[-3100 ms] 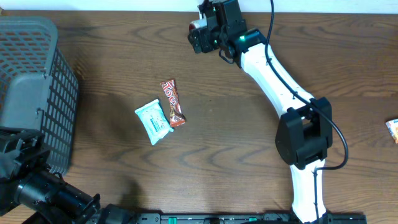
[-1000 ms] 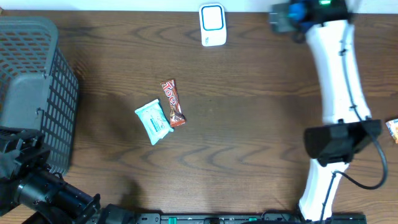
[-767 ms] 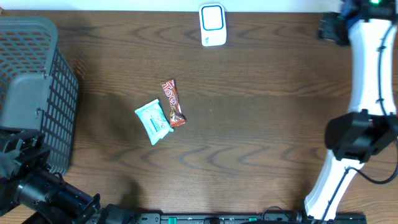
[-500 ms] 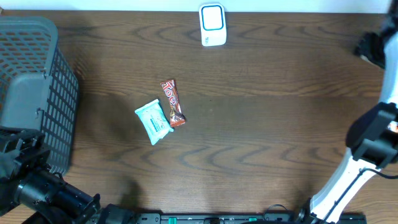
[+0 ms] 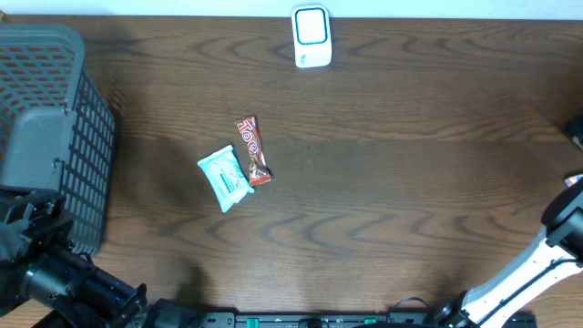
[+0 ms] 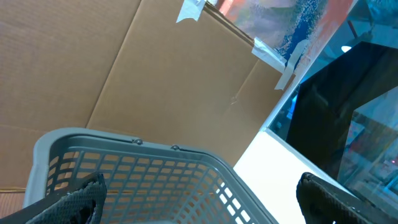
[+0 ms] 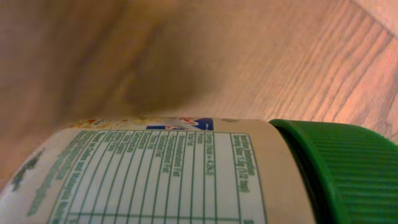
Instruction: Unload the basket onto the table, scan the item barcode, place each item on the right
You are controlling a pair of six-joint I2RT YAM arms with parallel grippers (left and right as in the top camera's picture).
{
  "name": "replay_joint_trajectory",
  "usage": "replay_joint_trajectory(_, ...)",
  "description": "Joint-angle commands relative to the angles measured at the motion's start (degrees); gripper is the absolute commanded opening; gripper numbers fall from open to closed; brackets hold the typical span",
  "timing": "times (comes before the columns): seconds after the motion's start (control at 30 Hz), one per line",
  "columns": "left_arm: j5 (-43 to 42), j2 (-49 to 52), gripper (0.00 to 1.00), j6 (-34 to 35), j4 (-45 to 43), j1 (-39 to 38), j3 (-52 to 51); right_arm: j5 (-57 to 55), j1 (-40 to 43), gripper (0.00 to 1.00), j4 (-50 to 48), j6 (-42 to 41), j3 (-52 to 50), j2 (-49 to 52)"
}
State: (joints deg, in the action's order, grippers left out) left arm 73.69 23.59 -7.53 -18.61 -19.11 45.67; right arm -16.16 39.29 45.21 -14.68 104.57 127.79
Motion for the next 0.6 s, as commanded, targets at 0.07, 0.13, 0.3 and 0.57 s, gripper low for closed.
replay_joint_trajectory(0.07, 0.5, -0.4, 0.98, -0.3, -0.3, 0.3, 0.4, -0.2, 2.2, 0.55, -5.8, -0.7, -6.0, -0.1)
replay_joint_trajectory(0.13, 0.5, -0.4, 0.98, -0.3, -0.3, 0.3, 0.4, -0.2, 3.2, 0.56, -7.6, -0.7, -7.6, -0.1)
replay_joint_trajectory(0.3, 0.5, -0.4, 0.98, -0.3, -0.3, 0.3, 0.4, -0.2, 4.9, 0.72, -9.5, -0.7, -8.1, -0.2)
replay_joint_trajectory(0.57, 0.5, -0.4, 0.98, -0.3, -0.3, 0.3, 0.4, -0.3, 4.9, 0.99, -3.6, 0.2, -1.9, -1.5)
